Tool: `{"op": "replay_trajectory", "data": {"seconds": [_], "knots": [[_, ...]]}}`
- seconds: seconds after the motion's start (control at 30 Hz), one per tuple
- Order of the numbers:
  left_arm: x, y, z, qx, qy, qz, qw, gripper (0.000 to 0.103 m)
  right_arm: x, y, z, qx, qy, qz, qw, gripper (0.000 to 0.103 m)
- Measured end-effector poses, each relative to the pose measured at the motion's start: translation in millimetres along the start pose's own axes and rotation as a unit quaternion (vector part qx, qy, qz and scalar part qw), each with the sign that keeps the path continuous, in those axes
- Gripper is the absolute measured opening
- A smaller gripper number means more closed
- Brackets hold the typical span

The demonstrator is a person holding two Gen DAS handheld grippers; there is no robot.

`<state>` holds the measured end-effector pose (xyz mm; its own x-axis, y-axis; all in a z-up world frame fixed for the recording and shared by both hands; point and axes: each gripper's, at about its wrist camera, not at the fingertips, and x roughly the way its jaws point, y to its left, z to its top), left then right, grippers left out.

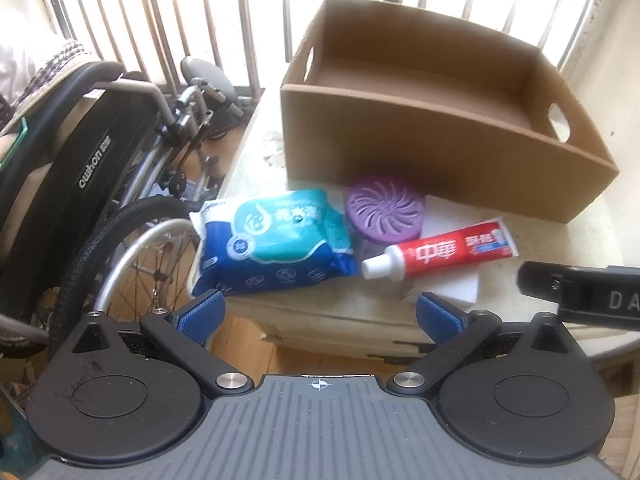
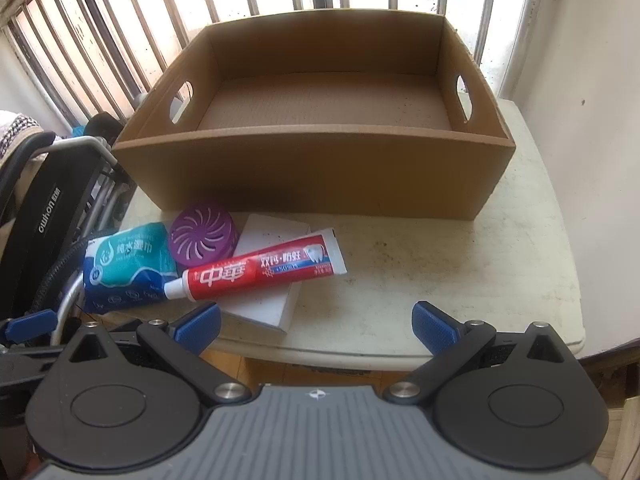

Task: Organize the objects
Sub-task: 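Move the right tool toward the red toothpaste tube on the white box, then lower the right gripper around the toothpaste tube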

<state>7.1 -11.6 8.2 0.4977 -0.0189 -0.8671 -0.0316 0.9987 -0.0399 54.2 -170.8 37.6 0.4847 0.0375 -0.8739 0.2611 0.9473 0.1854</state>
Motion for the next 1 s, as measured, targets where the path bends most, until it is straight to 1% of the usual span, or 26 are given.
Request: {"op": "replay_trajectory", "data": {"seconds": [0.3,0.4,0.5,0.7,0.8,0.9,0.93,1.0], "knots": [[11.0,-20.3,11.8,-0.007,-0.003,0.0,1.0,0.101,11.2,-20.1,22.9,0.023,0.007,0.052,0.998,0.103],[18.8,-29.3,15.9,-0.008,-0.002,0.007,0.9999,0.101,21.8,-30.6,34.3,0.033,0.014,0.071,0.997,0.103],[27.6,-41.4,19.6,-0.002,0.001,0.016,0.9999,0.101,34.3,-37.4,43.3,0.022,0.022,0.078,0.996,0.103],[40.5,-65.8,21.8,0.037,0.001,0.018,0.9991,0.101,50.5,-48.3,58.0,0.013,0.027,0.101,0.994,0.102],[44.3,-71.2,21.7,0.05,0.002,0.016,0.9986,0.101,57.1,-52.6,59.8,0.018,0.039,0.111,0.993,0.099],[46.0,-73.6,21.4,0.063,0.002,0.007,0.998,0.101,61.2,-54.9,57.7,0.029,0.05,0.121,0.991,0.096],[45.4,-74.2,20.2,0.061,0.001,0.003,0.9982,0.101,61.8,-55.1,56.8,0.035,0.054,0.123,0.99,0.096],[45.7,-75.6,20.6,0.07,0.004,-0.01,0.9975,0.099,63.0,-56.5,55.1,0.052,0.062,0.129,0.988,0.094]]}}
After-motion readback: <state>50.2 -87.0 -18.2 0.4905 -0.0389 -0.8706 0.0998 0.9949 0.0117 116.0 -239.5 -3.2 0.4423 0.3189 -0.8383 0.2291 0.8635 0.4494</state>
